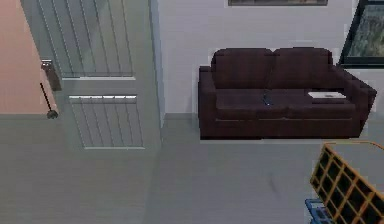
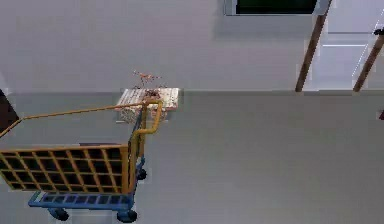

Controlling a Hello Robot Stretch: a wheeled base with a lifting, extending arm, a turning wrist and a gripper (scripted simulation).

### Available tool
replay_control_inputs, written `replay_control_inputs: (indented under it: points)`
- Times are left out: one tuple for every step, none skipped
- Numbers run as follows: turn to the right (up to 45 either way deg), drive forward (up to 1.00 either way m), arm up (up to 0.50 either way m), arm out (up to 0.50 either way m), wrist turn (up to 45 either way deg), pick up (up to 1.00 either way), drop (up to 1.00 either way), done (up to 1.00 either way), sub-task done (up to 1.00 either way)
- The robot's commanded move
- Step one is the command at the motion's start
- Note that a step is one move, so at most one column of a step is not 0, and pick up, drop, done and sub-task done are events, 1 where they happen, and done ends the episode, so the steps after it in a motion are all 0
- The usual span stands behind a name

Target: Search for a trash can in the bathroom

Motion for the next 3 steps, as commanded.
replay_control_inputs:
  points:
    - [0.0, 0.40, 0.00, 0.00, 0.0, 0.00, 0.00, 0.00, 0.00]
    - [-45.0, 0.00, 0.00, 0.00, 0.0, 0.00, 0.00, 0.00, 0.00]
    - [-24.0, 0.00, 0.00, 0.00, 0.0, 0.00, 0.00, 0.00, 0.00]
